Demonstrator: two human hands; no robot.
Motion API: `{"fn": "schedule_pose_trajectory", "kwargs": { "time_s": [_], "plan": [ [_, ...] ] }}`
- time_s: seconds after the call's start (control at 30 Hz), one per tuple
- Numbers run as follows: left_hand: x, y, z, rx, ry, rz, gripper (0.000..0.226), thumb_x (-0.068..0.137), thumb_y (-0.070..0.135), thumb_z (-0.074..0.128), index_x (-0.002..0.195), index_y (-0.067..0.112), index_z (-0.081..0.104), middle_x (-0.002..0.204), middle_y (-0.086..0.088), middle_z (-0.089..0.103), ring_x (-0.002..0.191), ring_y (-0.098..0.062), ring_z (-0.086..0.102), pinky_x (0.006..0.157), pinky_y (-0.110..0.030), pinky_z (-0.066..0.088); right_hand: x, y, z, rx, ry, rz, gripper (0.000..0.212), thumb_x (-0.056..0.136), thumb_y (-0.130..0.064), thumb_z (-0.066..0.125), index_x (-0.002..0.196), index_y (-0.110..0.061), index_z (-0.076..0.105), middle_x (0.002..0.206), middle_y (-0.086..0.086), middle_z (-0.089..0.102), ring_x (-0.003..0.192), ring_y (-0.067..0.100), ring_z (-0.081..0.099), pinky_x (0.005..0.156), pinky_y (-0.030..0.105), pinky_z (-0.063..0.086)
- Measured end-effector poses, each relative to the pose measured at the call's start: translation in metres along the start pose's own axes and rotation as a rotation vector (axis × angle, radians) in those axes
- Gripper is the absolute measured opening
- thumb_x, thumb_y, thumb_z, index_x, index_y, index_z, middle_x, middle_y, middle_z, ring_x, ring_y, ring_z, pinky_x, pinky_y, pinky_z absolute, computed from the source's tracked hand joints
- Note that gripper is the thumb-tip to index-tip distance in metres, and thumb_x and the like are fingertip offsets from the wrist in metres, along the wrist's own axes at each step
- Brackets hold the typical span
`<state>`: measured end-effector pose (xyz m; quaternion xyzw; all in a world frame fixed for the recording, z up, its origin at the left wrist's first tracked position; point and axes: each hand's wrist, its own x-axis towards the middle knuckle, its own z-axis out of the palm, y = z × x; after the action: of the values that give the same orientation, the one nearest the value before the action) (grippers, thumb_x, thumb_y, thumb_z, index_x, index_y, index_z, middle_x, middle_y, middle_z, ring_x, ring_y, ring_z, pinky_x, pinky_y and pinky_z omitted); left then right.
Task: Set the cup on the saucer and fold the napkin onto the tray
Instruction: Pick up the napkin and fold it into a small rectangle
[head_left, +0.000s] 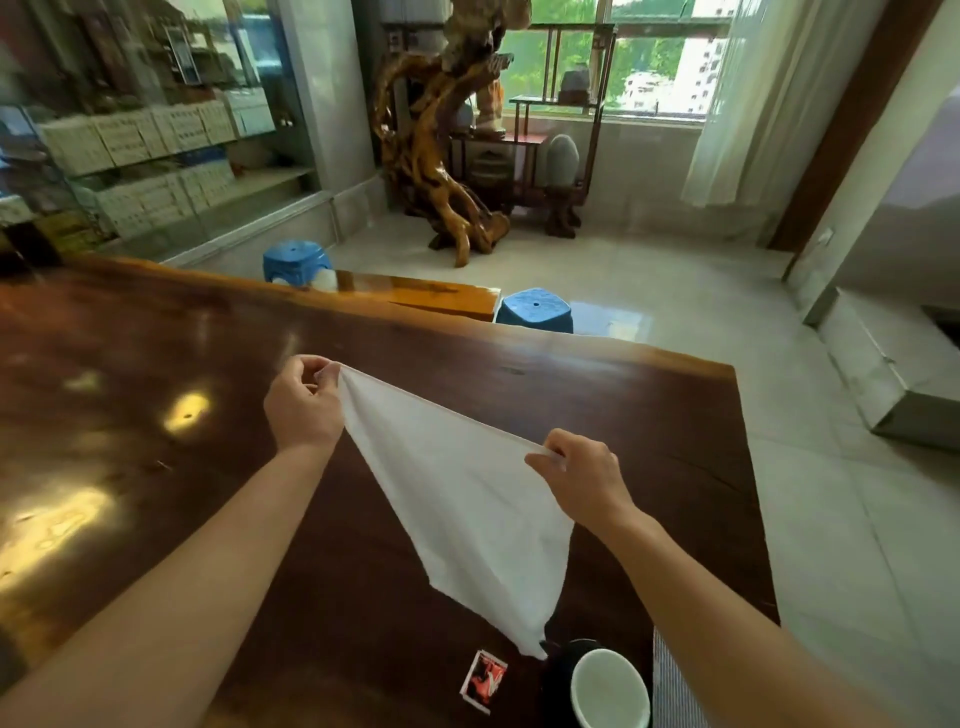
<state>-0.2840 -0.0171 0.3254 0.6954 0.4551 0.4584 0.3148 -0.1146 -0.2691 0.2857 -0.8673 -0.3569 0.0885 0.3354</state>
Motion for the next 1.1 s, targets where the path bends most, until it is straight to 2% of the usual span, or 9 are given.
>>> {"fn": "schedule_pose_trajectory", "kwargs": {
  "time_s": [0.17, 0.33, 0.4, 0.47, 0.53, 0.67, 0.8, 0.97, 1.1],
  "plan": [
    [-0.017, -0.021, -0.014, 0.012, 0.038, -0.084, 0.015, 0.096, 0.02, 0.064, 0.099, 0.006, 0.068, 0.1, -0.016, 0.071, 0.091, -0.034, 0.065, 0.083, -0.044, 0.053, -0.01, 0.016, -0.015, -0.045, 0.008, 0.052, 0.028, 0.094, -0.035, 0.062, 0.074, -0.018, 0.056, 0.069, -0.003, 0.06, 0.075, 0.027, 0.059, 0.083, 0.043, 0.045],
    [-0.026, -0.04, -0.023, 0.04, 0.072, -0.123, 0.017, 0.097, 0.02, 0.064, 0.102, 0.005, 0.067, 0.103, -0.019, 0.07, 0.093, -0.037, 0.066, 0.08, -0.042, 0.05, -0.019, 0.028, -0.021, -0.146, 0.034, 0.074, 0.014, 0.095, -0.03, 0.061, 0.086, -0.024, 0.07, 0.083, -0.005, 0.07, 0.085, 0.021, 0.061, 0.092, 0.042, 0.036],
    [-0.027, -0.042, -0.024, 0.051, 0.068, -0.127, 0.017, 0.097, 0.02, 0.063, 0.103, 0.005, 0.067, 0.106, -0.018, 0.07, 0.095, -0.036, 0.065, 0.078, -0.039, 0.048, -0.022, 0.033, -0.024, -0.157, 0.021, 0.065, 0.012, 0.093, -0.026, 0.063, 0.085, -0.023, 0.07, 0.084, -0.005, 0.069, 0.084, 0.021, 0.062, 0.09, 0.041, 0.041],
    [-0.026, -0.042, -0.024, 0.062, 0.072, -0.121, 0.017, 0.098, 0.019, 0.063, 0.104, 0.004, 0.067, 0.108, -0.019, 0.069, 0.096, -0.036, 0.065, 0.076, -0.036, 0.046, -0.022, 0.037, -0.027, -0.124, 0.002, 0.048, 0.011, 0.092, -0.018, 0.065, 0.082, -0.021, 0.07, 0.082, -0.004, 0.064, 0.082, 0.021, 0.06, 0.081, 0.037, 0.048],
    [-0.025, -0.044, -0.025, 0.066, 0.08, -0.116, 0.018, 0.098, 0.019, 0.062, 0.105, 0.003, 0.067, 0.109, -0.019, 0.069, 0.096, -0.036, 0.065, 0.076, -0.036, 0.045, -0.02, 0.039, -0.03, -0.115, 0.011, 0.044, 0.015, 0.09, -0.01, 0.065, 0.08, -0.019, 0.071, 0.079, -0.006, 0.058, 0.079, 0.021, 0.058, 0.07, 0.032, 0.045],
    [-0.021, -0.052, -0.032, 0.084, 0.082, -0.131, 0.015, 0.099, 0.017, 0.059, 0.104, 0.006, 0.068, 0.108, -0.017, 0.07, 0.095, -0.034, 0.065, 0.077, -0.038, 0.048, -0.013, 0.039, -0.029, -0.103, 0.046, 0.042, 0.018, 0.089, -0.005, 0.065, 0.081, -0.018, 0.074, 0.079, -0.006, 0.057, 0.074, 0.015, 0.056, 0.062, 0.023, 0.039],
    [-0.015, -0.064, -0.045, 0.104, 0.098, -0.163, 0.016, 0.1, 0.014, 0.056, 0.103, 0.008, 0.07, 0.108, -0.016, 0.071, 0.097, -0.035, 0.065, 0.078, -0.033, 0.044, -0.007, 0.031, -0.014, -0.083, 0.064, 0.033, 0.022, 0.091, -0.001, 0.062, 0.085, -0.016, 0.077, 0.083, -0.004, 0.059, 0.075, 0.013, 0.057, 0.062, 0.023, 0.043],
    [-0.002, -0.082, -0.062, 0.109, 0.108, -0.222, 0.02, 0.101, 0.014, 0.056, 0.109, 0.006, 0.071, 0.114, -0.018, 0.07, 0.104, -0.036, 0.065, 0.082, -0.031, 0.044, 0.002, 0.01, 0.002, -0.134, 0.076, -0.023, 0.023, 0.092, 0.003, 0.059, 0.094, -0.009, 0.078, 0.088, 0.001, 0.061, 0.081, 0.02, 0.06, 0.069, 0.028, 0.049],
    [0.032, -0.083, -0.065, 0.072, 0.119, -0.207, 0.021, 0.099, 0.016, 0.058, 0.11, 0.004, 0.072, 0.115, -0.017, 0.068, 0.106, -0.034, 0.064, 0.086, -0.033, 0.046, 0.024, -0.018, 0.003, -0.175, 0.148, -0.073, 0.022, 0.093, 0.0, 0.06, 0.095, -0.011, 0.079, 0.088, -0.001, 0.06, 0.08, 0.021, 0.059, 0.068, 0.028, 0.046]
  ]
}}
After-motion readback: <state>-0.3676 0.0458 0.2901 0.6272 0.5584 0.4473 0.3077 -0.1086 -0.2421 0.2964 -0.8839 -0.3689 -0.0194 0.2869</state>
